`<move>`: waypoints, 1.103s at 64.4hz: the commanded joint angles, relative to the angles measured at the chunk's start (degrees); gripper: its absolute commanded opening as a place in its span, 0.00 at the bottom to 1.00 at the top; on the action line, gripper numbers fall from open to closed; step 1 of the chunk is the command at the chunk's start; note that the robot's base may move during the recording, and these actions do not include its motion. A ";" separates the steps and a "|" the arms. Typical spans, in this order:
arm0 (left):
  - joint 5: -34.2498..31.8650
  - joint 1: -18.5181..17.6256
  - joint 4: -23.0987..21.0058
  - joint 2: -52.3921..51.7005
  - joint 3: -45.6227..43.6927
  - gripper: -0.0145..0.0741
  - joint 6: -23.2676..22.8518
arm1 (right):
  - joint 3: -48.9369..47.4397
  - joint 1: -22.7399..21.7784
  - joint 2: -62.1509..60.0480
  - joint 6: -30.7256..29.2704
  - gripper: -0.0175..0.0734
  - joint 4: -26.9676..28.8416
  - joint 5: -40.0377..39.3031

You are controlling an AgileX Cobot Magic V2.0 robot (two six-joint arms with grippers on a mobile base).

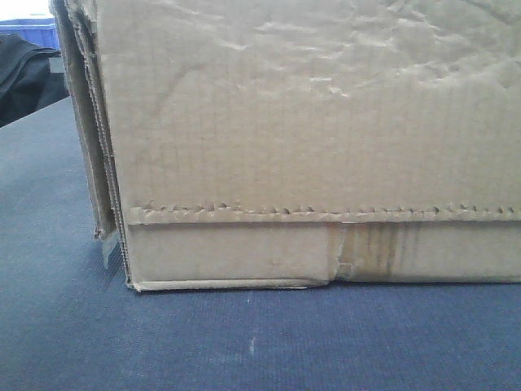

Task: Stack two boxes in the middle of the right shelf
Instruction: 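Lift the held boxes off the table with both grippers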

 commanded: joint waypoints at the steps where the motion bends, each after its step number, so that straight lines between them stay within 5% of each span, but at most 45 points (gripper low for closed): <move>1: -0.19 0.40 2.82 -2.09 -0.40 0.04 -1.26 | -0.67 -0.25 -1.20 -0.63 0.02 -1.19 -1.65; 24: 2.08 1.31 9.70 -7.05 -8.22 0.04 -3.50 | -9.54 0.43 -3.23 -0.63 0.02 4.08 -0.22; 43: 2.12 6.48 7.32 -8.23 -20.71 0.04 -2.51 | -23.35 3.90 -3.23 -0.63 0.02 4.08 0.13; 54: 2.12 6.50 2.74 -8.60 -25.84 0.04 -0.30 | -31.27 4.41 -3.23 -0.63 0.02 4.51 0.52; 71: 2.12 6.50 2.61 -8.63 -31.21 0.04 -0.30 | -36.64 4.41 -3.50 -0.63 0.02 4.72 0.66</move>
